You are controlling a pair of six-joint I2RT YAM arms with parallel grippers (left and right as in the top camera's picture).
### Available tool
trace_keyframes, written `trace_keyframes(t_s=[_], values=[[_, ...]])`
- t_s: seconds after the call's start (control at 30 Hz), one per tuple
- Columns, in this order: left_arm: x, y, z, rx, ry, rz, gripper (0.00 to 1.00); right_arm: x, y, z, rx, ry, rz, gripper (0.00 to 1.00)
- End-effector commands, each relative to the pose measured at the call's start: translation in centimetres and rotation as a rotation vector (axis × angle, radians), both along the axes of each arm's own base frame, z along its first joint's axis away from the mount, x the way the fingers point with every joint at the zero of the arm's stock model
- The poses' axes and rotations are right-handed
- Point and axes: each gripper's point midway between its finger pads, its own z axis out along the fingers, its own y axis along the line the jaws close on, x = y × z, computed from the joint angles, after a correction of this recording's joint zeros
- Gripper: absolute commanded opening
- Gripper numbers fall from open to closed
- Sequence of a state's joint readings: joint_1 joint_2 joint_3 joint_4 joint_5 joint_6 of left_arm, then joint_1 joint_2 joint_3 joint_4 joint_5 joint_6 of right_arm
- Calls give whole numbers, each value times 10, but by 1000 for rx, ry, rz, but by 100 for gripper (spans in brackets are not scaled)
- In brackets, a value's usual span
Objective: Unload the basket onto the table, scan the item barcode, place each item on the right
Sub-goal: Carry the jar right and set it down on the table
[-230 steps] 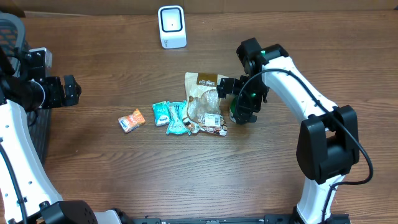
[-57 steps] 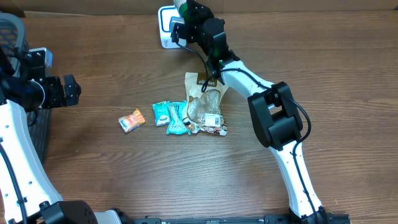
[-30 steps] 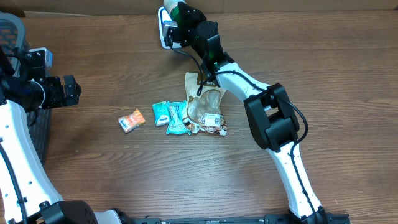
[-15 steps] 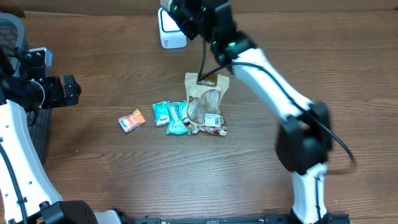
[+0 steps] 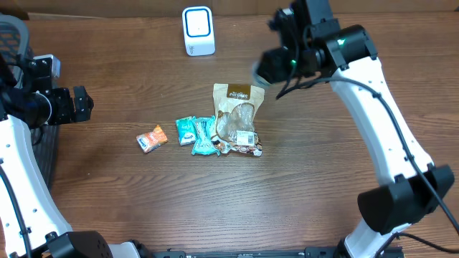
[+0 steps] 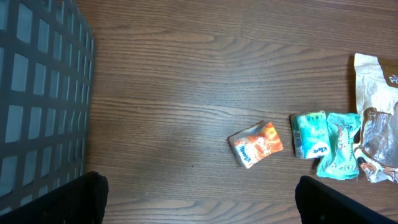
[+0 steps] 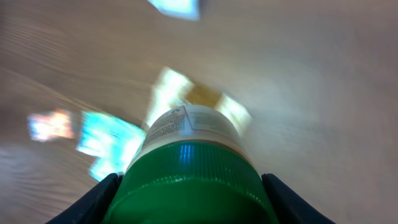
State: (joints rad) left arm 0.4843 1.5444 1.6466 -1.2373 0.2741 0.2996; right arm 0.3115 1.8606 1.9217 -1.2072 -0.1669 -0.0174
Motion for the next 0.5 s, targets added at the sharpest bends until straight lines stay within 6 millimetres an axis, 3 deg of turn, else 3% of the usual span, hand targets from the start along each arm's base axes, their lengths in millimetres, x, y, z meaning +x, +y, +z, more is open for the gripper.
trace_keyframes(t_s=[0.0,0.17,0.47], values=[[0,-2,17,28,-50,-28,99,1,-45,-34,-44,96,-141,34],[0,-2,17,27,-50,-28,100,-10,-100,-81,-59,219,-272,35],[0,-2,17,28,-50,-28,100,-25,-170,-132,-105,298,-437,34]])
